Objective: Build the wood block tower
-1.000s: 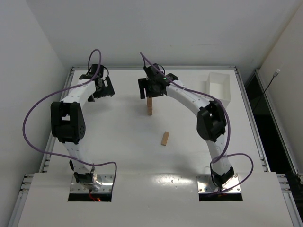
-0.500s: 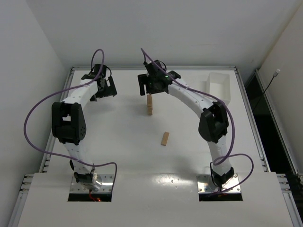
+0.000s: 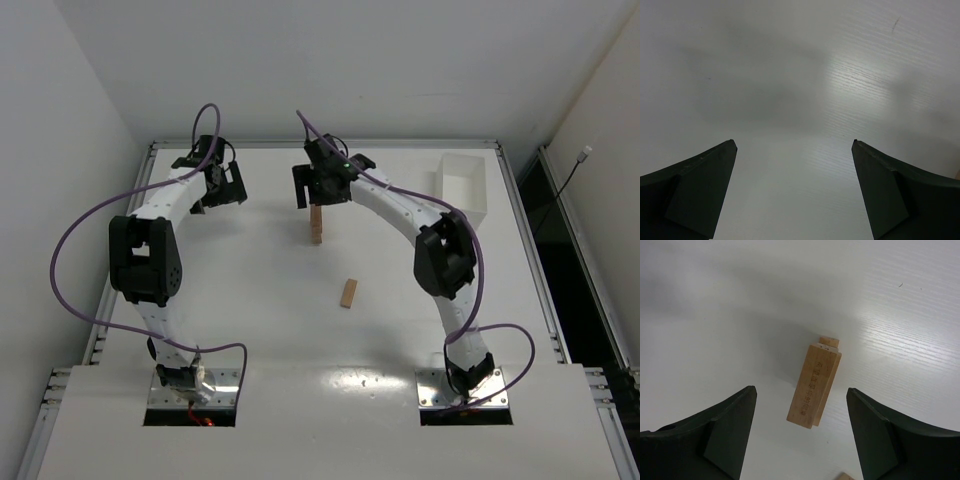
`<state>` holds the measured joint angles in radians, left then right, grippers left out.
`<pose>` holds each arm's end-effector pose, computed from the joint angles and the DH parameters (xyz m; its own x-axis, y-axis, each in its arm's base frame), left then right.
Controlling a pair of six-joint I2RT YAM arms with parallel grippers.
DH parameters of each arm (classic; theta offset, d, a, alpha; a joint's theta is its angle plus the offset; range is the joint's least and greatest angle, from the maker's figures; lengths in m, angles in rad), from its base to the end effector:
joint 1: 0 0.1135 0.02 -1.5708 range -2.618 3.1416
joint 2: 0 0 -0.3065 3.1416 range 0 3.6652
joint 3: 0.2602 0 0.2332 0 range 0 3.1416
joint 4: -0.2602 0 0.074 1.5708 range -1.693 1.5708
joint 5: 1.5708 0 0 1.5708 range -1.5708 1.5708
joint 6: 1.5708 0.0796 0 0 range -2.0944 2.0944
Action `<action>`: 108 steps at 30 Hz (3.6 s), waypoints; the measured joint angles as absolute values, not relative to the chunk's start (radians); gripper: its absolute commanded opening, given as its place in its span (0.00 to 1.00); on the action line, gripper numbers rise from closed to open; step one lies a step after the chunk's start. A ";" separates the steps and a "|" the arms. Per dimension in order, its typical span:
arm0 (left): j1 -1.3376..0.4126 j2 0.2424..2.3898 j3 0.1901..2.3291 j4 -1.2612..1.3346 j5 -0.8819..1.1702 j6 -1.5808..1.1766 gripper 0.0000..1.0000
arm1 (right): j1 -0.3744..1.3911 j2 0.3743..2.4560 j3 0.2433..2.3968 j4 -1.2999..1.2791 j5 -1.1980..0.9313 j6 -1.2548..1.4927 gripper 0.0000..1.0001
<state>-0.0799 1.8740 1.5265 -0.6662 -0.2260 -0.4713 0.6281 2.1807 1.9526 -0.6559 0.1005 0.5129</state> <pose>0.4240 -0.0161 0.2570 -0.7355 -0.3850 -0.5574 -0.4201 0.9047 -0.0706 0.4301 0.3025 0.2538 -0.8068 0.0175 -0.5906 -0.1575 0.9570 0.2435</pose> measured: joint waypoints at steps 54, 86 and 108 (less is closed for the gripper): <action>-0.080 1.884 1.527 -0.666 -0.226 -0.471 1.00 | 0.628 2.242 1.913 -0.665 0.075 0.559 0.44; -0.080 1.884 1.527 -0.666 -0.224 -0.471 1.00 | 0.623 2.243 1.908 -0.657 0.074 0.561 0.42; -0.080 1.885 1.527 -0.666 -0.213 -0.471 1.00 | 0.604 2.243 1.898 -0.655 0.073 0.561 0.40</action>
<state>-0.0799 1.8854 1.5269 -0.6662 -0.2134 -0.4713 0.6044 2.2425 1.8980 -0.6548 0.0727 0.5613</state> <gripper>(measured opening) 0.996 0.403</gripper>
